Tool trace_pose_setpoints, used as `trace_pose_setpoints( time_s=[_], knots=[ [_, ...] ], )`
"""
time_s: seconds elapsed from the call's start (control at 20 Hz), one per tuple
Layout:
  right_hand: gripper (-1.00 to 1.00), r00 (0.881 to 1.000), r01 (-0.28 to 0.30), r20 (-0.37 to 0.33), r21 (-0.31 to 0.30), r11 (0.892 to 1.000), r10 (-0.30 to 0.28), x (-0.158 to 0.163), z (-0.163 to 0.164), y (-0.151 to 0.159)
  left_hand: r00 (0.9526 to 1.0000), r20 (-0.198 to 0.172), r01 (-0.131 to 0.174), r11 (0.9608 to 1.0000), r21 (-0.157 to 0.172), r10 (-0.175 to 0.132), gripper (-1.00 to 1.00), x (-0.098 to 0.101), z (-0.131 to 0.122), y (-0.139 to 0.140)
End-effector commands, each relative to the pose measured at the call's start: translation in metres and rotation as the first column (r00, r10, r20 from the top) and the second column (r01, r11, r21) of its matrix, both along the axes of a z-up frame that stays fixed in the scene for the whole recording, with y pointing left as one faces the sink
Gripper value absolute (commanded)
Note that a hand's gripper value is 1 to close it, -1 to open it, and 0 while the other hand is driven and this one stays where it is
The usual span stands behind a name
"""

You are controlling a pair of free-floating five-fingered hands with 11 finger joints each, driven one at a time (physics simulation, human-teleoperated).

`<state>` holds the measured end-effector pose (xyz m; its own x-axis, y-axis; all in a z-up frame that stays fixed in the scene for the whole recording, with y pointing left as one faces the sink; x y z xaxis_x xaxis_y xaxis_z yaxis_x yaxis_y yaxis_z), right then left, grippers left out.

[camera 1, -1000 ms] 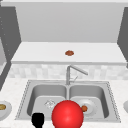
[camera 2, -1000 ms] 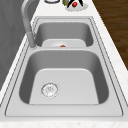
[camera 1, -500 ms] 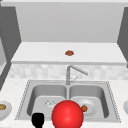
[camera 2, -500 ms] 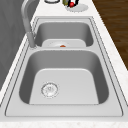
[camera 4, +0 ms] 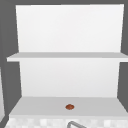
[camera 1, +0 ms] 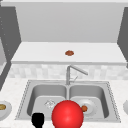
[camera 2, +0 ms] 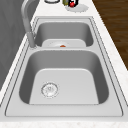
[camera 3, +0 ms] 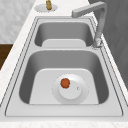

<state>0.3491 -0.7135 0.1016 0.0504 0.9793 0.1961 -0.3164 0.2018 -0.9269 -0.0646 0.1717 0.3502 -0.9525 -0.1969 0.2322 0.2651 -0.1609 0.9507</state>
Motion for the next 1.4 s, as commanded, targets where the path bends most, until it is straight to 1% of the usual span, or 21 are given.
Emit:
trace_pose_setpoints(
  time_s=[0.0, 0.15, 0.2, 0.25, 0.4, 0.55, 0.65, 0.75, 0.9, 1.0, 1.15, 1.3, 1.35],
  knots=[
    [1.0, 0.999, 0.037, 0.036, 0.001, 0.999, -0.037, -0.002, -0.003, 0.005, 1.0, 0.0, 0.0, 1.0, 0.0, 0.0, 0.0, 0.0, 0.0, 0.0],
    [1.0, 0.994, 0.077, 0.077, -0.018, 0.997, -0.076, -0.007, -0.001, 0.016, 1.0, 0.0, 0.0, 1.0, 0.0, 0.0, 0.0, 0.0, 0.0, 0.0],
    [1.0, 0.993, 0.092, 0.077, -0.018, 0.996, -0.09, -0.01, 0.0, 0.019, 1.0, 0.0, 0.0, 1.0, 0.0, 0.0, 0.0, 0.0, 0.0, 0.0],
    [1.0, 0.992, 0.094, 0.085, -0.022, 0.995, -0.092, -0.015, 0.001, 0.023, 1.0, 0.0, 0.0, 1.0, 0.0, 0.0, 0.0, 0.0, 0.0, 0.0],
    [1.0, 0.988, 0.088, 0.132, -0.054, 0.995, -0.08, -0.023, 0.006, 0.037, 1.0, 0.0, 0.0, 1.0, 0.0, 0.0, 0.0, 0.0, 0.0, 0.0],
    [1.0, 0.987, 0.086, 0.141, -0.089, 0.992, -0.073, -0.033, 0.01, 0.05, 1.0, 0.0, 0.0, 1.0, 0.0, 0.0, 0.0, 0.0, 0.0, 0.0],
    [1.0, 0.985, 0.087, 0.159, -0.104, 0.991, -0.07, -0.041, 0.01, 0.059, 1.0, 0.0, 0.0, 1.0, 0.0, 0.0, 0.0, 0.0, 0.0, 0.0],
    [1.0, 0.977, 0.09, 0.204, -0.116, 0.989, -0.065, -0.049, 0.008, 0.065, 1.0, 0.0, 0.0, 1.0, 0.0, 0.0, 0.0, 0.0, 0.0, 0.0],
    [1.0, 0.968, 0.101, 0.243, -0.13, 0.986, -0.067, -0.058, 0.009, 0.077, 1.0, 0.0, 0.0, 1.0, 0.0, 0.0, 0.0, 0.0, 0.0, 0.0],
    [1.0, 0.961, 0.11, 0.269, -0.148, 0.983, -0.067, -0.058, 0.015, 0.086, 1.0, 0.0, 0.0, 1.0, 0.0, 0.0, 0.0, 0.0, 0.0, 0.0],
    [1.0, 0.96, 0.109, 0.273, -0.164, 0.98, -0.061, -0.067, 0.021, 0.098, 1.0, 0.0, 0.0, 1.0, 0.0, 0.0, 0.0, 0.0, 0.0, 0.0],
    [1.0, 0.955, 0.103, 0.293, -0.185, 0.977, -0.045, -0.075, 0.026, 0.108, 1.0, 0.0, 0.0, 1.0, 0.0, 0.0, 0.0, 0.0, 0.0, 0.0],
    [1.0, 0.951, 0.104, 0.305, -0.191, 0.976, -0.042, -0.077, 0.027, 0.111, 1.0, 0.0, 0.0, 1.0, 0.0, 0.0, 0.0, 0.0, 0.0, 0.0]
  ],
)
